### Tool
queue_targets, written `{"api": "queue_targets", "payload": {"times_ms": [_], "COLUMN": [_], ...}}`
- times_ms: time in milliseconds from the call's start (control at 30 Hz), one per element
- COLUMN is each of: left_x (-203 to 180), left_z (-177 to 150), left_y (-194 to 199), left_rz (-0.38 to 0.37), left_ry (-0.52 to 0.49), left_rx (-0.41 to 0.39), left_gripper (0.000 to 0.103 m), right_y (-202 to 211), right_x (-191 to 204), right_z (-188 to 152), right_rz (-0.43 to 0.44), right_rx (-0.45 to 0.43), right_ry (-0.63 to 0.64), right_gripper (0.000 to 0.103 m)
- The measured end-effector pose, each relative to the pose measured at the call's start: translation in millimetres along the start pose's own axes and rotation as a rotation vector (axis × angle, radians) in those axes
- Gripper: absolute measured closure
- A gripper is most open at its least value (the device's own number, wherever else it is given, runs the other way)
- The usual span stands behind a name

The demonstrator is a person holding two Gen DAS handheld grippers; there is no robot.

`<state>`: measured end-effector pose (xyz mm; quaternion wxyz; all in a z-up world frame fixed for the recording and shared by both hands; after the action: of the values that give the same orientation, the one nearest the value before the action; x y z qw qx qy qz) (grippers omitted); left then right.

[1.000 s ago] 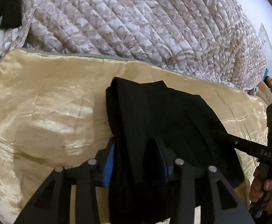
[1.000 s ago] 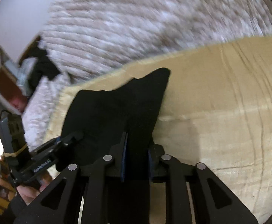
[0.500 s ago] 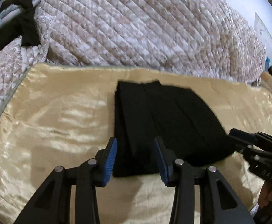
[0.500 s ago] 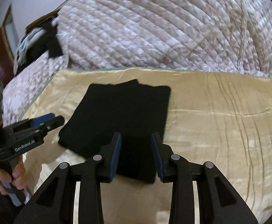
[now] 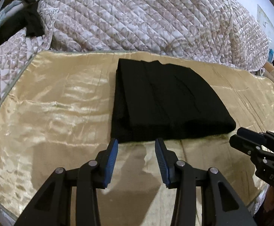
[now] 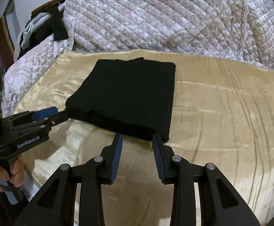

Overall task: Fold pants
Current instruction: 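Open both grippers and lift them away from the folded pants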

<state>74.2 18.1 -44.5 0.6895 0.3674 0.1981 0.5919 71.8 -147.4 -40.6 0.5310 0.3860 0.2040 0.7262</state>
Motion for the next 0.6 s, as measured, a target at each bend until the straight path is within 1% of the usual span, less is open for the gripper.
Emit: {"api": "queue_targets", "payload": {"times_ms": [133, 267, 467, 533, 600], "left_x": [-3, -6, -6, -5, -4], "left_z": [-9, -15, -14, -9, 2], "left_y": [-7, -13, -11, -7, 3], "left_rz": [0.000, 0.001, -0.002, -0.014, -0.023], "left_ry": [-0.001, -0.006, -0.001, 0.012, 0.026], "left_rx": [0.029, 0.053, 0.055, 0.036, -0.013], "left_gripper": [0.058, 0.058, 0.058, 0.058, 0.058], "right_y": [-5, -17, -19, -17, -9], "right_x": [-4, -12, -13, -13, -10], "right_z": [-9, -16, -16, -15, -10], "right_rz": [-0.011, -0.046, -0.050, -0.051, -0.033], "right_rx": [0.024, 0.062, 0.058, 0.053, 0.017], "right_ry": [-0.010, -0.009, -0.013, -0.012, -0.011], "right_gripper": [0.069, 0.069, 0.069, 0.069, 0.069]}}
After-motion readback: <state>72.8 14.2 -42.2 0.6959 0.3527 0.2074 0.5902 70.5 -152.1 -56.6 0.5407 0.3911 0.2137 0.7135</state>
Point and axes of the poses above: each gripper's, at about its wrist camera, not at the fingertips, and y roughly against the way its jaws point, x to its left, z to its top, the point moved 9 cm from there along -y, roughly the way its jaws point, and after that the axes turned 15 degrees about -y, right-handed, at the moved point
